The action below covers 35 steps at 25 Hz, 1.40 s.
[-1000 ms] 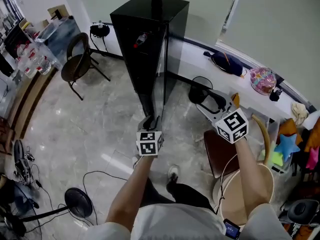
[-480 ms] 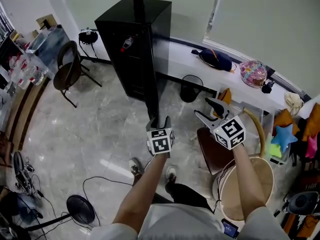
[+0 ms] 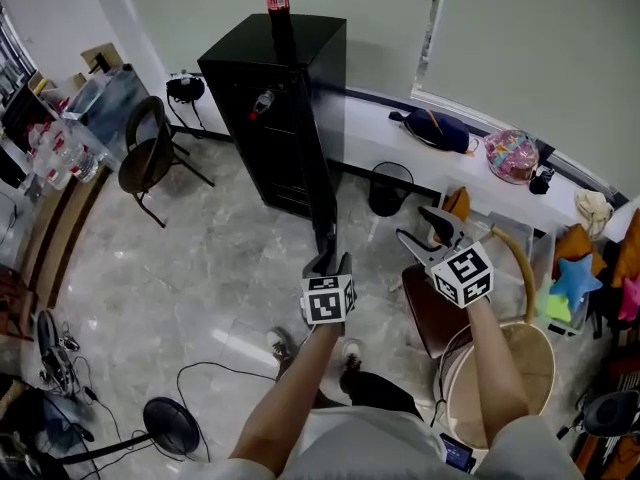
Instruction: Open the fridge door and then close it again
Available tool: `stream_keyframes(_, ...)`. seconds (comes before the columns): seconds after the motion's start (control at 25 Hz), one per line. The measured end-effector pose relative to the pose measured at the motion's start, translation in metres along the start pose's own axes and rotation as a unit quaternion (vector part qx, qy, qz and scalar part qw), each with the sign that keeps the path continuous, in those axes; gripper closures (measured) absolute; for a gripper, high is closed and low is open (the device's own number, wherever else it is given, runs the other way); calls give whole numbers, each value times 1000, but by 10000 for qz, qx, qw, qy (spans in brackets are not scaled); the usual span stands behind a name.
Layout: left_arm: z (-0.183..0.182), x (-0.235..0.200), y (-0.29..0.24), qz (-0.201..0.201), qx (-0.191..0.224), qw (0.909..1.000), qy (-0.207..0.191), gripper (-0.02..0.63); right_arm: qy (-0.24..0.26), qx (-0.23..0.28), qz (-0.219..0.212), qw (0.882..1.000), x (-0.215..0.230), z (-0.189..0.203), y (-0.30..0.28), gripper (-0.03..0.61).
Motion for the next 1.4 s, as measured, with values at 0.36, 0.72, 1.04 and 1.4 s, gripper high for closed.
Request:
stream_keyframes(0.36, -65, -47, 72, 900, 492, 9880, -1159, 532, -127, 273, 533, 9981, 0, -57, -2, 339)
stream_keyframes(0.72, -199, -145, 157, 733, 1488, 9658, -1991, 532, 126, 710, 787, 9943, -19, -163, -24, 341)
stream_keyframes(1.04, -287, -204, 227, 222, 2328, 9450, -2287, 531, 689, 1038, 1095, 9862, -33, -225, -32, 342)
stream_keyframes(1.4, -307, -214, 255, -61, 2630, 9307, -2542, 531, 888, 1327, 1178, 9801, -39, -258, -26, 342)
Point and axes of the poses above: the fingertips, and each gripper's own axes: y backward along the fingers, x to its right, z out of its underside, the point moved 1 cm from there along y, backward along the fingers, and after that the axes turned 1 degree about -y, right-handed, at the moved point
